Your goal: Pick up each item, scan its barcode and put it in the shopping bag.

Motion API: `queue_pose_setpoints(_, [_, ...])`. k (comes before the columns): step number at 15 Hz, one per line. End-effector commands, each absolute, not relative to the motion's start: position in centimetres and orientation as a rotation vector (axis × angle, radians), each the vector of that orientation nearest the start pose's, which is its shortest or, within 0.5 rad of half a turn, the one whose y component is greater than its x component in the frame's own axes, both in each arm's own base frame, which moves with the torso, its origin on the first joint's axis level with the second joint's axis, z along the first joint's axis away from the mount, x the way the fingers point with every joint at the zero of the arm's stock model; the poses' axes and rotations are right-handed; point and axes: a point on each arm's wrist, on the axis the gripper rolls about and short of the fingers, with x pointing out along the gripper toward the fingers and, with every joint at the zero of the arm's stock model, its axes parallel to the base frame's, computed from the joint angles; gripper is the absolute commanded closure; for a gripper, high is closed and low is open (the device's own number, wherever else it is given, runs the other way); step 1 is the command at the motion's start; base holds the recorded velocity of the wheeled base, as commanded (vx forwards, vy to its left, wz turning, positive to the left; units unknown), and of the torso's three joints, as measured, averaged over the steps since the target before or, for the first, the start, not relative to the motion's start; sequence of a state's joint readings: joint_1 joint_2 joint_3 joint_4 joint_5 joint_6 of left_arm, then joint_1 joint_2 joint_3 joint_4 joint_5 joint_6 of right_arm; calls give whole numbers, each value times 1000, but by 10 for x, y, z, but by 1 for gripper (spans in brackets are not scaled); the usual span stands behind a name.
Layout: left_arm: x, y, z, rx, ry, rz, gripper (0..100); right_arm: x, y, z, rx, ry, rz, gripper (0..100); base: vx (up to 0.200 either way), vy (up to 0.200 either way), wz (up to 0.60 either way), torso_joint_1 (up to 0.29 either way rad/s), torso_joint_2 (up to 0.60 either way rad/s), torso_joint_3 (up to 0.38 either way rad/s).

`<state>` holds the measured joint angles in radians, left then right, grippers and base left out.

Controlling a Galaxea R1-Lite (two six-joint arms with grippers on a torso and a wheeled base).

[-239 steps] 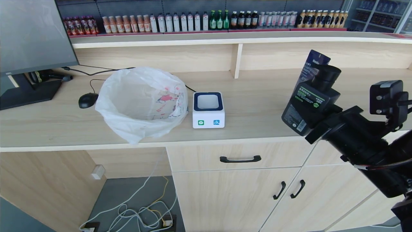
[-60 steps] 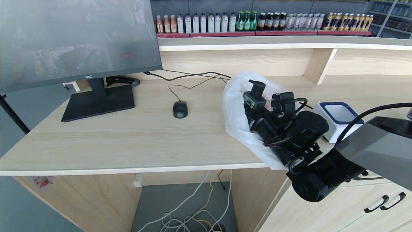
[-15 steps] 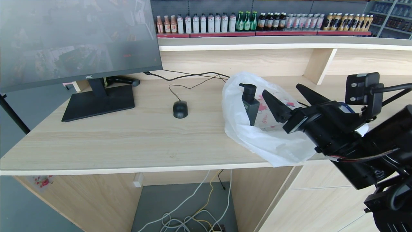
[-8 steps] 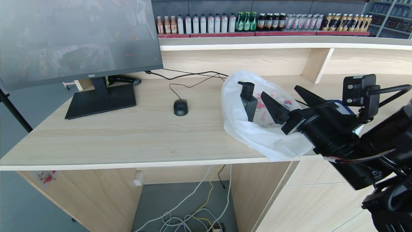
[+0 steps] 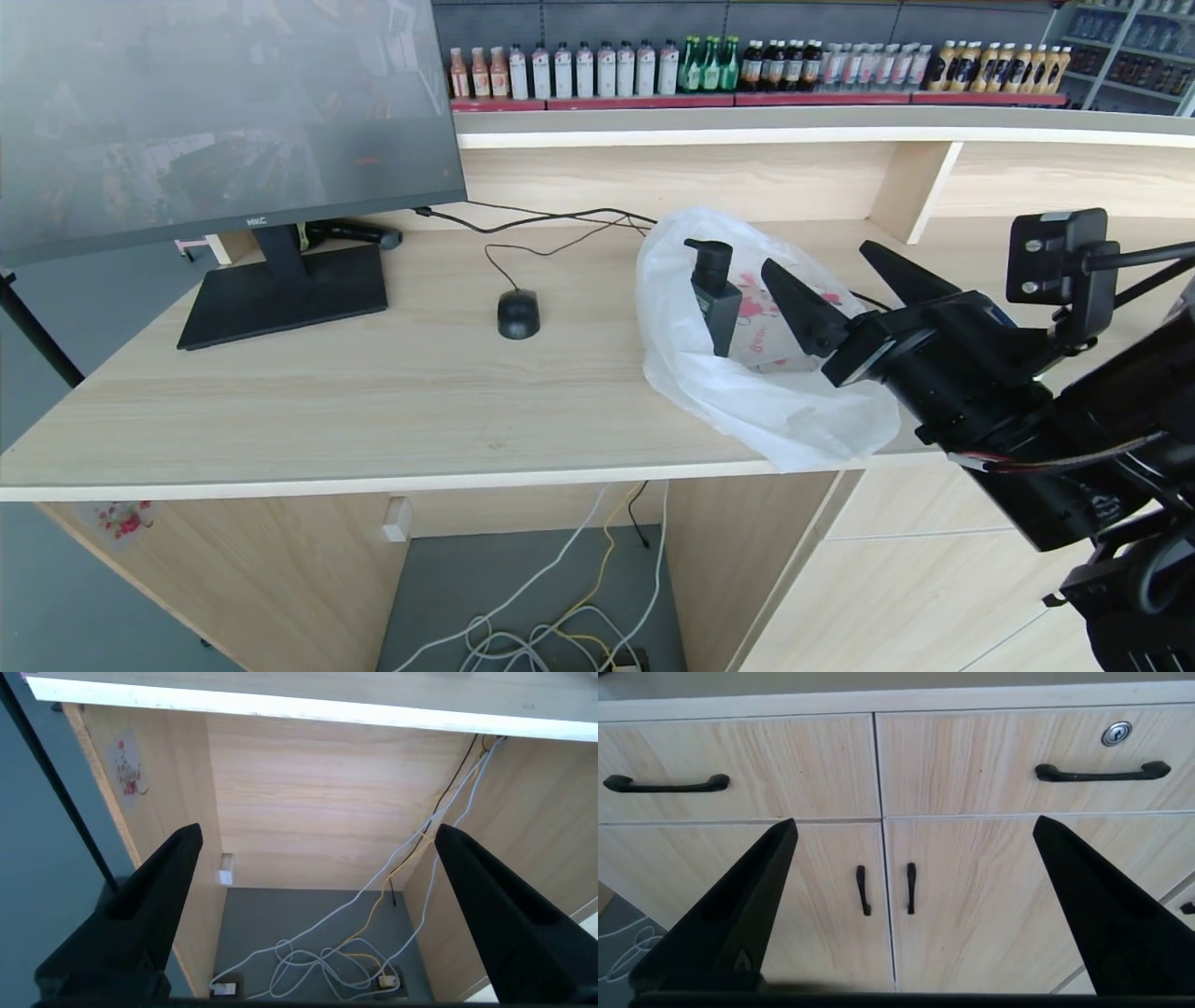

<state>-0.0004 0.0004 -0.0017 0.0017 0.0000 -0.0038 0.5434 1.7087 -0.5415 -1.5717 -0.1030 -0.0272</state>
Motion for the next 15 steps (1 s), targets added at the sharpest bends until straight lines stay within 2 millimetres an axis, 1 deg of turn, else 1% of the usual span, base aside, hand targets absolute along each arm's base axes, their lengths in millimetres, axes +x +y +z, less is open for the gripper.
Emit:
queue_pose_setpoints(1, [-23,0,76,-5,0,0,0,235,139,206,102,-392,429,0,0,-200,0,-2,2,-2])
queue_pose_setpoints(5, [-23,0,76,-5,0,0,0,234,138,202,96,-374,430,0,0,-200,0,6,5,-1])
queue_pose_setpoints(15, [-23,0,76,-6,0,0,0,230,136,202,95,-371,430,0,0,-200,0,2,4,0])
